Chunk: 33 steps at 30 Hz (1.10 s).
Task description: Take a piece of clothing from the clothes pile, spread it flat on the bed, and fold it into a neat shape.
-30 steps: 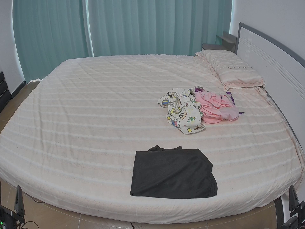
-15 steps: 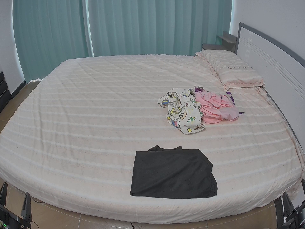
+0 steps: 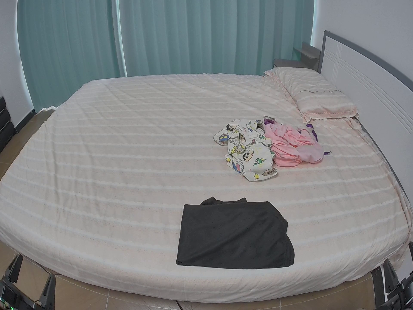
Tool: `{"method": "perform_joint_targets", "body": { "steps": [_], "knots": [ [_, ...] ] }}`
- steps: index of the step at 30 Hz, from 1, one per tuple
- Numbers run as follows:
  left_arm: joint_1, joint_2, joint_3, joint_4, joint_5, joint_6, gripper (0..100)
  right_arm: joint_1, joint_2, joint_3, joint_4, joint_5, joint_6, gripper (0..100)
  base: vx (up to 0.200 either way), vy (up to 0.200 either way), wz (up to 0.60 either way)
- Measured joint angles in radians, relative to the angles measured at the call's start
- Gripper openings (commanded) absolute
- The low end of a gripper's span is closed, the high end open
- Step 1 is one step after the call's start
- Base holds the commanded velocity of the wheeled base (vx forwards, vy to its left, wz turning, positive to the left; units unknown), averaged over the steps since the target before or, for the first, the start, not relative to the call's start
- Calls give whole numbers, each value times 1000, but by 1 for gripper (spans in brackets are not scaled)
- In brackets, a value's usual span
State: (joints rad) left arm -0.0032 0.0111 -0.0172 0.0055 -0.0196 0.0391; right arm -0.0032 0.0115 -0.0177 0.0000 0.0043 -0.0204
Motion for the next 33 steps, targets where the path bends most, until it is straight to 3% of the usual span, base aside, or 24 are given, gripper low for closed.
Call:
{"method": "perform_joint_targets", "body": {
  "steps": [9, 33],
  "knots": [
    [0, 0, 0, 0, -3, -39, 100, 0, 0, 0, 0, 0, 0, 100, 0, 0, 0],
    [0, 2, 0, -1, 3, -36, 100, 0, 1, 0, 1, 1, 0, 100, 0, 0, 0]
  ]
}}
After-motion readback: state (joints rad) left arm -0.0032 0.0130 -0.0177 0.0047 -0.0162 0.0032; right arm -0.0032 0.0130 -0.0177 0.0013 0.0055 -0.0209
